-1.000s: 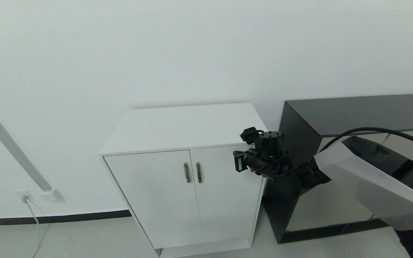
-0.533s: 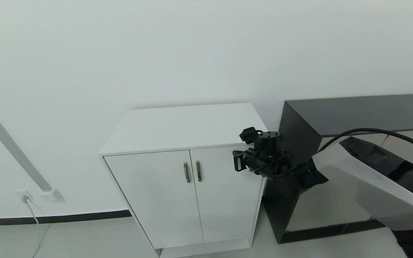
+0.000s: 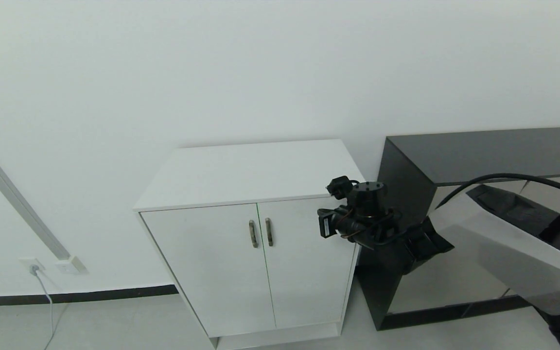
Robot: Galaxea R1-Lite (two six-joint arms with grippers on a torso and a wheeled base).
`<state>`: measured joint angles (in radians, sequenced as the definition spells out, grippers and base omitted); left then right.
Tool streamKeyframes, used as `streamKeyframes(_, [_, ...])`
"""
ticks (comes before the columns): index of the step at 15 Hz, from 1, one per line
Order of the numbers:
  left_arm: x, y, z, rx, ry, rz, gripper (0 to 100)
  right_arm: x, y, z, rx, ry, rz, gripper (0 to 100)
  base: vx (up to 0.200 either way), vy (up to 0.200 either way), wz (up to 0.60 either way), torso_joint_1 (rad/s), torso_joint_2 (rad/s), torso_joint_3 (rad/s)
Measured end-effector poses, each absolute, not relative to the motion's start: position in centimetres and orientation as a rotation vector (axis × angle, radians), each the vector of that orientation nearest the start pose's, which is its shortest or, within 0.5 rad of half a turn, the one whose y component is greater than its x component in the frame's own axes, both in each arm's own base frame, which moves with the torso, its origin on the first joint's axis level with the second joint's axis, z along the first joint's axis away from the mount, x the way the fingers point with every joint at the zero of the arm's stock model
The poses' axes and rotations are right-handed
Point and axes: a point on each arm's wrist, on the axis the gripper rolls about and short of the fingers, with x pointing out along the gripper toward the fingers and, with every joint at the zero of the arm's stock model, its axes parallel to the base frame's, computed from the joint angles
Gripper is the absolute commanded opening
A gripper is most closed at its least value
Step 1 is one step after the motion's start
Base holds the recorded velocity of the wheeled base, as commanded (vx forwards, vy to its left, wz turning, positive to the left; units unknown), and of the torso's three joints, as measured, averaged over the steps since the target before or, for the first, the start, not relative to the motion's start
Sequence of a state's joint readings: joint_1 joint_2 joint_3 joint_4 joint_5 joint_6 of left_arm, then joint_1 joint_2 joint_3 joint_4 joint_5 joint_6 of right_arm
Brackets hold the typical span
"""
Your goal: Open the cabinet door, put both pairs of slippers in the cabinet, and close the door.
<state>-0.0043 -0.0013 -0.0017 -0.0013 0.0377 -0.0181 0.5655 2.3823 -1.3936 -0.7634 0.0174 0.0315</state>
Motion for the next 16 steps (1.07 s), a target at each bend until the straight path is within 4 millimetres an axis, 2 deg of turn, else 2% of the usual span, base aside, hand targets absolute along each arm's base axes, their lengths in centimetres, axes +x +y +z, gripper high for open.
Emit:
streamKeyframes(3, [-2.3,0.1,7.6,-0.019,-0.005,0.033,0,36.8,24.7,9.0,-0.038,0.231,0.588,0,0.000,0.000,0.00,0.000,0.00,0.000])
streamKeyframes(6, [-2.3,0.1,7.6,-0.019,-0.005,0.033,0,32.6,21.9,10.5,-0.052,0.229,0.480,0,0.000,0.000,0.00,0.000,0.00,0.000])
streamKeyframes(9, [-2.3,0.1,7.6,-0.019,-0.005,0.033,0,29.6,17.4,12.5,-0.048,0.208,0.364,0,0.000,0.000,0.00,0.000,0.00,0.000])
streamKeyframes(11, [-2.3,0.1,7.6,-0.018,-0.005,0.034,0,28.1,13.6,13.5,-0.039,0.201,0.272,0,0.000,0.000,0.00,0.000,0.00,0.000])
streamKeyframes(16, [-2.3,0.1,7.6,-0.018,-0.005,0.033,0,22.0,4.8,13.3,-0.032,0.256,0.040,0,0.000,0.000,0.00,0.000,0.00,0.000])
